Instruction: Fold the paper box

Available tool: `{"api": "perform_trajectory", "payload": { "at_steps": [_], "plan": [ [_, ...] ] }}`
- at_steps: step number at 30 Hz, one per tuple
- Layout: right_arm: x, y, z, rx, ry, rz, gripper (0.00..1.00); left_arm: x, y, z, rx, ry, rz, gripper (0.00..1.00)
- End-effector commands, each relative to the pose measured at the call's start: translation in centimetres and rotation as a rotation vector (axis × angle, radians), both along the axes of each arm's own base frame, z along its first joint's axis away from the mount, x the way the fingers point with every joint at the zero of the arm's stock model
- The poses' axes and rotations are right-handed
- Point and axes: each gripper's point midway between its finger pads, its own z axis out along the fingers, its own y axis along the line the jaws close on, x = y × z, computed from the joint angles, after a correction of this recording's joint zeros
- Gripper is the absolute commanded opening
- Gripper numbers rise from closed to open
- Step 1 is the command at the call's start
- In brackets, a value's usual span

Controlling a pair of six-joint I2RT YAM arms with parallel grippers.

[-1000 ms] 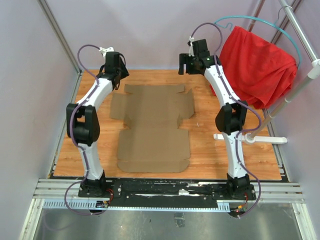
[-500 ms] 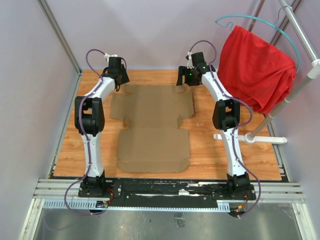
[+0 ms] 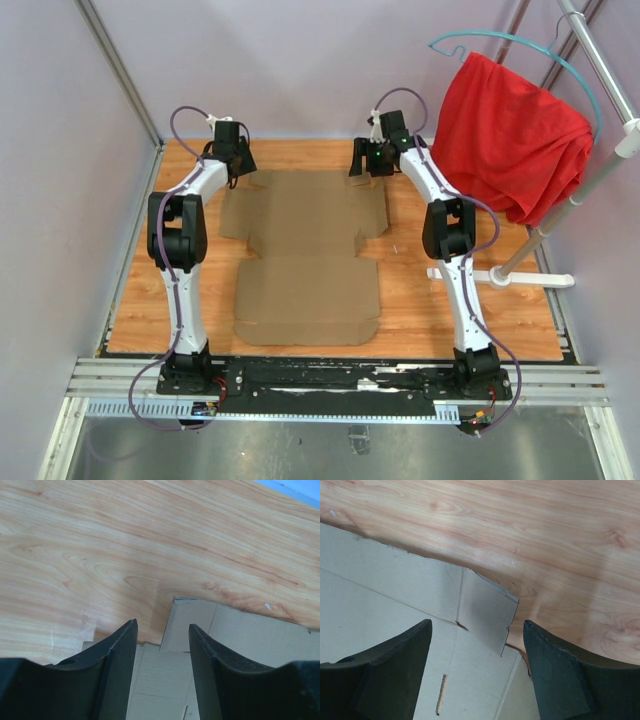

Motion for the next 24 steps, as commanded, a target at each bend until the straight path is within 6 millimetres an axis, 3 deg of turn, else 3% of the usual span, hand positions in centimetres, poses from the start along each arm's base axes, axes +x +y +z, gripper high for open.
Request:
{"api": "perform_trajectory", "payload": {
  "at_steps": [1,4,7,10,14,15,19,24],
  "plan": [
    [0.6,0.0,-1.5,-0.011,0.004,-0.007,0.75,0.7,-0.4,3.1,-0.011,-0.076,-0.022,0.51],
    [0.4,0.5,-2.2,-0.004,0.008,0.014,0.74,0.7,-0.5,2.8,-0.016,-0.071,-0.025,0.51],
    [0.5,1.0,-2.4,-0.001,-0.005,0.029,0.66,0.6,-0.5,2.8,-0.018,-0.071,-0.022,0.5],
    [0.8,1.2,-2.2,-0.017,-0.027,0.026,0.47,0.6,-0.5,3.1,-0.019,-0.076,-0.024,0.5],
    [1.3,0.7,-1.3,-0.042,-0.056,0.002,0.05,0.6,-0.6,3.8,-0.024,-0.085,-0.029,0.49],
    [1.4,0.4,-1.1,-0.052,-0.061,-0.008,0.01,0.5,-0.7,4.0,-0.026,-0.086,-0.029,0.49],
    [1.1,-0.1,1.1,-0.08,-0.1,-0.002,0.01,0.2,-1.0,5.3,-0.048,-0.092,-0.036,0.49],
    [-0.7,-0.7,5.1,-0.163,-0.174,0.019,0.01,-1.4,-2.2,9.1,-0.12,-0.136,-0.071,0.49]
  ]
}}
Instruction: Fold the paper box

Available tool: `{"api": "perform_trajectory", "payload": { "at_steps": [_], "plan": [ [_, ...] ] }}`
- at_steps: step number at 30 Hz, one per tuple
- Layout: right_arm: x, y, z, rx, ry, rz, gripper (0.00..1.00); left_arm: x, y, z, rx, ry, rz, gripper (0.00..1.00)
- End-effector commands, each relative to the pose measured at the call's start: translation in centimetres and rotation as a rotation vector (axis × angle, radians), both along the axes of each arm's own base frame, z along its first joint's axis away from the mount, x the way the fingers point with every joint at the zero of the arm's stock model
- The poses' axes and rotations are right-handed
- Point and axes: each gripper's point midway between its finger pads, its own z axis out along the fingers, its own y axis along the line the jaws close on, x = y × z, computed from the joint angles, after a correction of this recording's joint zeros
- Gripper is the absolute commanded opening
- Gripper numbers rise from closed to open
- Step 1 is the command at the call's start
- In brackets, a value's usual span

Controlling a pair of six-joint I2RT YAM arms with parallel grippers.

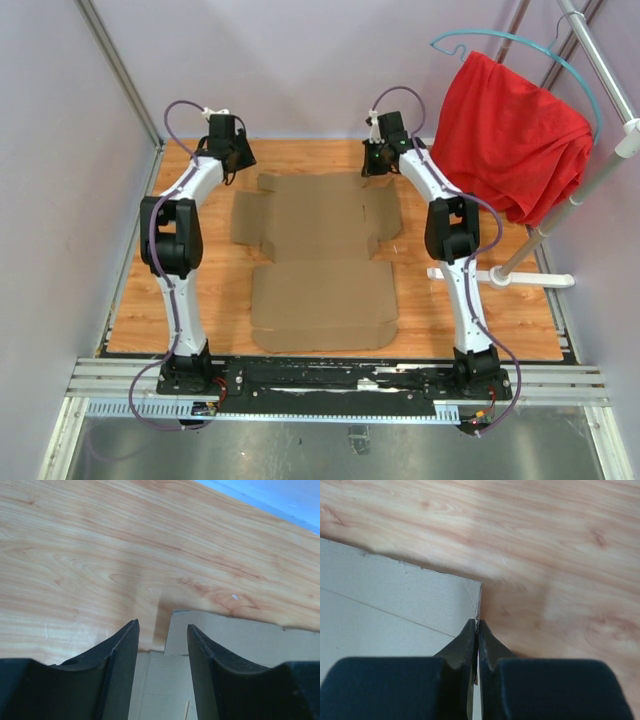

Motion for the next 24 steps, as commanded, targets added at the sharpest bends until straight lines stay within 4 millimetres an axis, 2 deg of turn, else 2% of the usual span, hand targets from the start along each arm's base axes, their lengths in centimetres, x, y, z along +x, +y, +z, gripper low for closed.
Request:
{"api": "perform_trajectory", "payload": {
  "at_steps": [1,3,6,9,13,18,24],
  "plan": [
    [-1.3,-0.9,6.4,-0.134,-0.137,0.015,0.01,-1.6,-1.5,7.5,-0.085,-0.116,-0.05,0.49],
    [-2.3,-1.2,8.1,-0.195,-0.173,0.002,0.01,-2.9,-2.0,8.8,-0.108,-0.132,-0.069,0.5],
    [-3.9,-1.9,9.3,-0.27,-0.201,-0.029,0.01,-5.1,-2.3,9.7,-0.134,-0.138,-0.088,0.52],
    [-5.6,-2.5,10.4,-0.289,-0.214,-0.061,0.01,-7.2,-2.5,9.8,-0.152,-0.124,-0.1,0.52],
    [-7.7,-2.7,10.8,-0.303,-0.235,-0.083,0.01,-9.1,-2.5,9.7,-0.158,-0.13,-0.102,0.53],
    [-8.7,-2.8,10.1,-0.292,-0.188,-0.109,0.01,-9.9,-2.8,8.2,-0.18,-0.094,-0.109,0.53],
    [-8.1,-2.7,7.8,-0.316,-0.112,-0.114,0.01,-9.7,-5.6,6.2,-0.275,-0.02,-0.186,0.51]
  ]
}}
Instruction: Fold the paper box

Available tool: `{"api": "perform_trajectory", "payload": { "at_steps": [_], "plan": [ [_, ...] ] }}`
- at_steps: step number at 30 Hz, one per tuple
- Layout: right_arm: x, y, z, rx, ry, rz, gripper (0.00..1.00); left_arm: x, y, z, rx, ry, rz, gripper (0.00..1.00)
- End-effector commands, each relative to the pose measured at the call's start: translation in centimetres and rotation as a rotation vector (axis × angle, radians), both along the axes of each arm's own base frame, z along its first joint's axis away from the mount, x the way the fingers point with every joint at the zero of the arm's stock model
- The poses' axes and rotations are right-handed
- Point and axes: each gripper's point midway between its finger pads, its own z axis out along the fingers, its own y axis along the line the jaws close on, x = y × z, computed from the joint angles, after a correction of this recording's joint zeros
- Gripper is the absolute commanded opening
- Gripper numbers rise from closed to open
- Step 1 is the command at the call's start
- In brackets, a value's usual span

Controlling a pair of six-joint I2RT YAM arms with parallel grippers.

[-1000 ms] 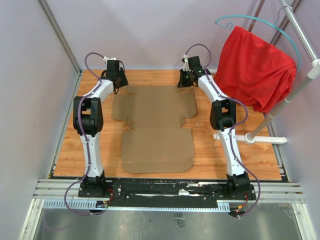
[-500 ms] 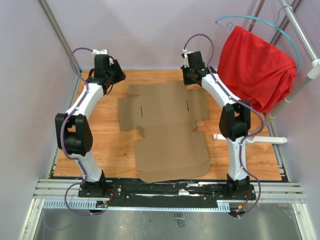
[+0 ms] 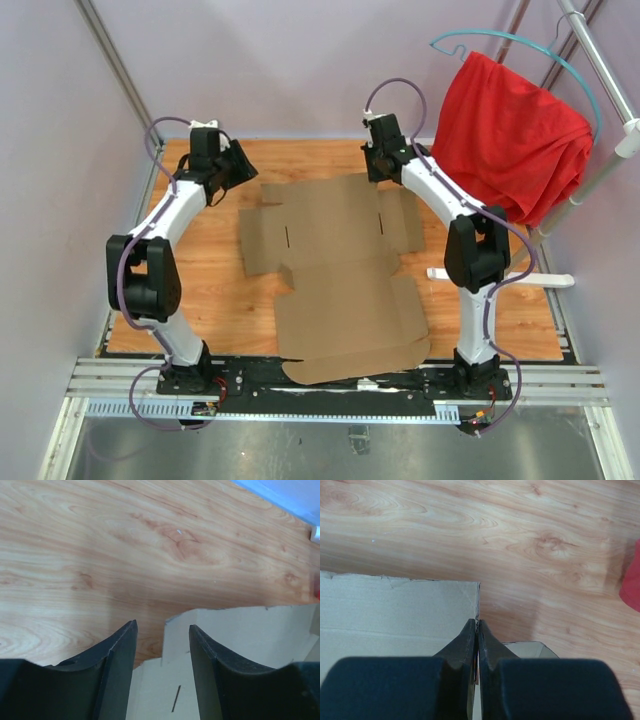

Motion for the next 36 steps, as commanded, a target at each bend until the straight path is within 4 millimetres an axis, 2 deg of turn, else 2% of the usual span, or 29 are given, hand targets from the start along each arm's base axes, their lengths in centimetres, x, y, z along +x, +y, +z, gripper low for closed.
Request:
{"api": "perform_trajectory", "payload": {
  "at_steps": [1,4,8,13,18,21,28,33,36],
  "plan": [
    [0.7,-0.1,-1.7,-0.022,0.06,-0.035,0.01,0.6,-2.8,-1.1,-0.067,0.038,-0.082,0.51],
    [0.9,0.2,-3.3,-0.026,0.102,-0.033,0.01,1.6,-3.7,-2.9,-0.059,0.083,-0.097,0.51],
    [1.3,0.1,-5.5,-0.02,0.153,-0.034,0.01,2.8,-4.4,-6.2,-0.075,0.162,-0.097,0.5],
    [1.8,-0.8,-6.9,-0.004,0.177,-0.046,0.01,3.5,-4.3,-8.3,-0.039,0.203,-0.089,0.49],
    [2.0,-1.1,-7.9,0.013,0.199,-0.053,0.01,3.5,-4.0,-9.1,-0.002,0.235,-0.09,0.49],
    [2.1,-1.3,-8.4,0.016,0.208,-0.06,0.01,3.2,-4.7,-9.2,-0.011,0.239,-0.109,0.49],
    [2.2,-2.0,-8.9,0.034,0.225,-0.095,0.01,2.4,-5.8,-10.7,0.034,0.284,-0.133,0.49],
    [2.5,-2.9,-8.9,0.055,0.231,-0.127,0.01,2.1,-5.6,-11.3,0.051,0.3,-0.127,0.48],
    [2.6,-3.5,-8.9,0.063,0.233,-0.144,0.01,1.8,-4.8,-11.2,0.098,0.31,-0.107,0.48]
  ]
}}
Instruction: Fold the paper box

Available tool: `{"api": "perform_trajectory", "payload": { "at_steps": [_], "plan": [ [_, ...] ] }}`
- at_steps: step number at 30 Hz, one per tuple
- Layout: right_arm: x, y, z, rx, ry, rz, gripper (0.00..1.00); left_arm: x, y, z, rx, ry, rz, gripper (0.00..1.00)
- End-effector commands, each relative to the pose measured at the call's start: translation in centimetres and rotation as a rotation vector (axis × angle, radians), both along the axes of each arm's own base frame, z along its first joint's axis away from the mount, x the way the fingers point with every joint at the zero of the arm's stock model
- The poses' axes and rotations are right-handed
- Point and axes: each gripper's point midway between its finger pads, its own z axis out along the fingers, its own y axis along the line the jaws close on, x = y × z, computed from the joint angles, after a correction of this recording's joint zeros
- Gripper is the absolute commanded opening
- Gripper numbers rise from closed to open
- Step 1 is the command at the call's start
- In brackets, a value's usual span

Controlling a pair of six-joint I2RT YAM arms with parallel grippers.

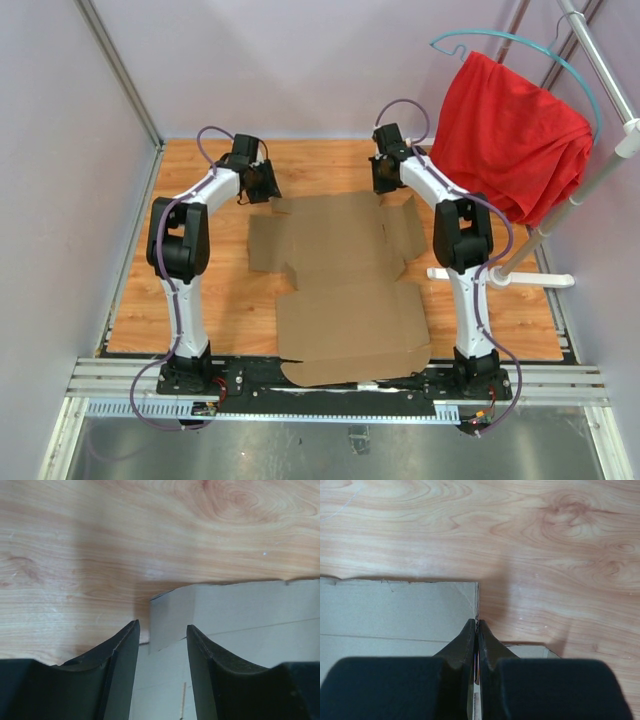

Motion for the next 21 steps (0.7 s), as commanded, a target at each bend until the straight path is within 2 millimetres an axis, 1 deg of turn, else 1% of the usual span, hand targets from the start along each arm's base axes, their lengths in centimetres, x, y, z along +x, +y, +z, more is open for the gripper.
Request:
{"api": "perform_trajectory", "payload": {
  "at_steps": [1,3,5,14,21],
  "plan": [
    [0.7,-1.7,0.4,0.018,0.003,-0.06,0.01,0.0,1.1,0.2,0.072,0.003,0.009,0.48],
    [0.7,-1.9,0.4,0.024,0.007,-0.065,0.01,-0.1,1.6,0.7,0.089,-0.015,0.027,0.48],
    [0.7,-1.9,0.4,0.037,0.012,-0.065,0.01,0.0,1.5,0.7,0.086,-0.027,0.027,0.48],
    [0.2,-1.7,-0.3,0.054,0.036,-0.055,0.01,0.8,-1.4,-0.7,-0.005,-0.019,-0.02,0.48],
    [0.2,-1.6,-0.5,0.058,0.041,-0.05,0.01,1.3,-3.0,-2.0,-0.041,0.016,-0.042,0.48]
  ]
}}
